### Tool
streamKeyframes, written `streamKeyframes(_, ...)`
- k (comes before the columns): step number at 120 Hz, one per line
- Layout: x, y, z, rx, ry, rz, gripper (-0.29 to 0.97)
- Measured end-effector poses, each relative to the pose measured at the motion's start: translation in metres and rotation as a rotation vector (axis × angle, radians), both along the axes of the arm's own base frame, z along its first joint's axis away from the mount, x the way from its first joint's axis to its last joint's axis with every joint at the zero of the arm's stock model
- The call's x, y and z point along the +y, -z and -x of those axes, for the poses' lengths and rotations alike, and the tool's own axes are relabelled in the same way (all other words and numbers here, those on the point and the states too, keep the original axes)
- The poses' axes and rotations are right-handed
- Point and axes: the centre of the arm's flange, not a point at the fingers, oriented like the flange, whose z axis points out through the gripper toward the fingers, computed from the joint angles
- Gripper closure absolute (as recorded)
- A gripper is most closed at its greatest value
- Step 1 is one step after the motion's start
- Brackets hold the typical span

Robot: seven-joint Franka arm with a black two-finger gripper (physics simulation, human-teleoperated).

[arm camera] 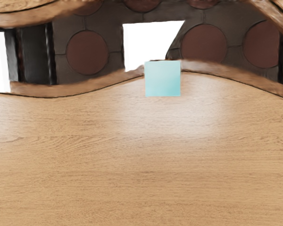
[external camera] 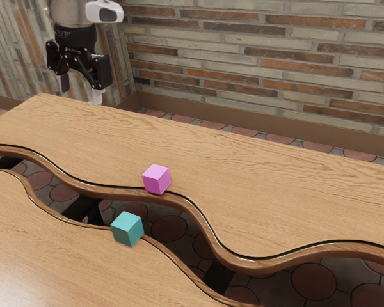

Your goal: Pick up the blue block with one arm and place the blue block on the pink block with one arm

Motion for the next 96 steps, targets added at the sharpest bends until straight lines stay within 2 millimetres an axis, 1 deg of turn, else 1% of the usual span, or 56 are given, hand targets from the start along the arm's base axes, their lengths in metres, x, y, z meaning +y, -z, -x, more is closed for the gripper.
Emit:
streamKeyframes(8,-0.021,-0.003,-0.004,-0.053,0.037,0.006,0.00)
streamKeyframes(15,-0.028,-0.002,-0.008,-0.080,0.035,0.006,0.00)
streamKeyframes(22,-0.025,0.000,-0.011,-0.094,0.007,0.000,0.00)
streamKeyframes(30,-0.012,0.002,-0.014,-0.097,-0.041,-0.013,0.00)
streamKeyframes(32,-0.009,0.007,-0.014,-0.090,-0.054,-0.016,0.00)
streamKeyframes(34,-0.005,0.015,-0.012,-0.082,-0.066,-0.021,0.00)
streamKeyframes(36,-0.001,0.029,-0.010,-0.067,-0.077,-0.027,0.00)
streamKeyframes(42,0.007,0.078,-0.005,-0.021,-0.099,-0.037,0.00)
streamKeyframes(47,0.006,0.119,-0.001,0.007,-0.104,-0.034,0.00)
streamKeyframes(51,0.004,0.146,0.000,0.016,-0.106,-0.026,0.00)
streamKeyframes(54,0.002,0.163,0.001,0.015,-0.109,-0.019,0.00)
streamKeyframes(63,-0.001,0.201,0.000,-0.002,-0.118,-0.001,0.00)
streamKeyframes(73,-0.003,0.235,-0.008,-0.036,-0.125,0.017,0.00)
streamKeyframes(80,-0.005,0.265,-0.005,-0.045,-0.134,0.034,0.00)
streamKeyframes(85,-0.006,0.276,-0.004,-0.065,-0.141,0.047,0.00)
streamKeyframes(96,-0.008,0.289,-0.007,-0.113,-0.157,0.073,0.00)
